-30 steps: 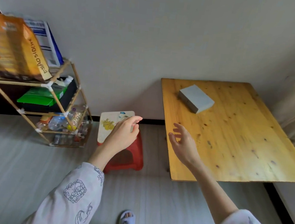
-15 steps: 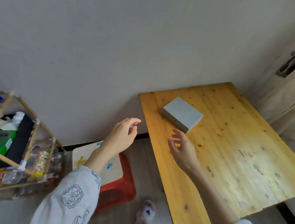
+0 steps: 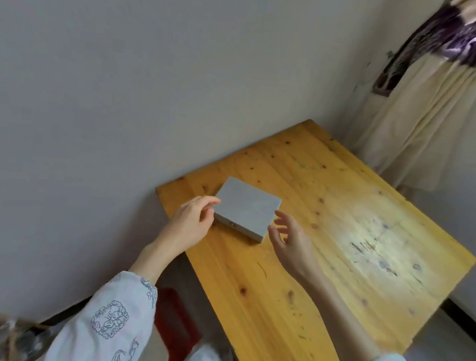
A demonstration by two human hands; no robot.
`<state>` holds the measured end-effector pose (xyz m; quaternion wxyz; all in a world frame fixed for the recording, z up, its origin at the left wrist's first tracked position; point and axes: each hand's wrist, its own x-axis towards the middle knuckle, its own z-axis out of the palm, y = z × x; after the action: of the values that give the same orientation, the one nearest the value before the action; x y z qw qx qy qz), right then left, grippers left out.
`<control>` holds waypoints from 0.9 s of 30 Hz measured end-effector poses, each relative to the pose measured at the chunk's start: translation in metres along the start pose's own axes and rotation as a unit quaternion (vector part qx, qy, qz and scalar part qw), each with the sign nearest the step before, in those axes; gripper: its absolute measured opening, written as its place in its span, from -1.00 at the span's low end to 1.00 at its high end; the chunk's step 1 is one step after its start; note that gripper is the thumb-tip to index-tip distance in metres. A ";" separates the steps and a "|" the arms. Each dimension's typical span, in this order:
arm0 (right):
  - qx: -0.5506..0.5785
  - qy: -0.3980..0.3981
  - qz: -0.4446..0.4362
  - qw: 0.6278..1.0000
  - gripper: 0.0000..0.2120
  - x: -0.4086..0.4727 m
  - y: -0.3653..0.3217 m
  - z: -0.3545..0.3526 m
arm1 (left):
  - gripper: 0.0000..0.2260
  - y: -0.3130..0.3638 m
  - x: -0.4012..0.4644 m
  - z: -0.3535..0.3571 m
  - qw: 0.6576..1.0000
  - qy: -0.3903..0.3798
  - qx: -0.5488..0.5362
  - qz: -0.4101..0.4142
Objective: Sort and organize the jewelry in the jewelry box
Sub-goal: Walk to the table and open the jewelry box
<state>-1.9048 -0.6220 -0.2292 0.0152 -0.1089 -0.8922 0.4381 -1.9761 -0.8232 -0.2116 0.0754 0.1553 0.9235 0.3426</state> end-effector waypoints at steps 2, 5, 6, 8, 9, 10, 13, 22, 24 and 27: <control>0.004 0.008 0.021 1.000 -0.60 0.011 0.006 -0.003 | -0.72 0.004 0.021 0.005 1.000 -0.023 0.008 0.010; 0.002 0.009 0.047 0.999 -0.59 0.027 0.016 -0.003 | -0.72 0.007 0.051 0.014 0.998 -0.060 0.004 0.017; 0.000 0.010 0.055 0.998 -0.59 0.033 0.020 -0.003 | -0.72 0.008 0.062 0.018 0.997 -0.071 0.001 0.017; 0.001 0.012 0.077 0.997 -0.58 0.045 0.027 0.000 | -0.72 0.006 0.084 0.027 0.995 -0.094 0.000 0.022; 0.003 0.013 0.089 0.996 -0.58 0.052 0.031 0.002 | -0.72 0.004 0.094 0.032 0.994 -0.106 0.004 0.026; 0.005 0.015 0.102 0.995 -0.57 0.058 0.035 0.005 | -0.71 0.001 0.106 0.037 0.992 -0.120 0.009 0.028; 0.012 0.018 0.153 0.988 -0.56 0.079 0.050 0.018 | -0.66 -0.016 0.140 0.054 0.985 -0.168 0.028 0.019; 0.007 0.001 0.352 0.936 -0.44 0.153 0.082 0.098 | 0.00 -0.109 0.227 0.108 0.921 -0.339 0.166 -0.095; 0.034 0.011 0.398 0.917 -0.38 0.162 0.084 0.112 | 0.09 -0.121 0.234 0.111 0.887 -0.399 0.225 -0.057; 0.081 0.022 0.458 0.885 -0.35 0.167 0.088 0.127 | 0.10 -0.132 0.228 0.116 0.840 -0.443 0.311 0.034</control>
<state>-2.0677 -0.6344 -0.3877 -0.1589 -0.5130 -0.7042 0.4644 -2.1927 -0.7697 -0.3931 0.4125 0.3370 0.8438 -0.0653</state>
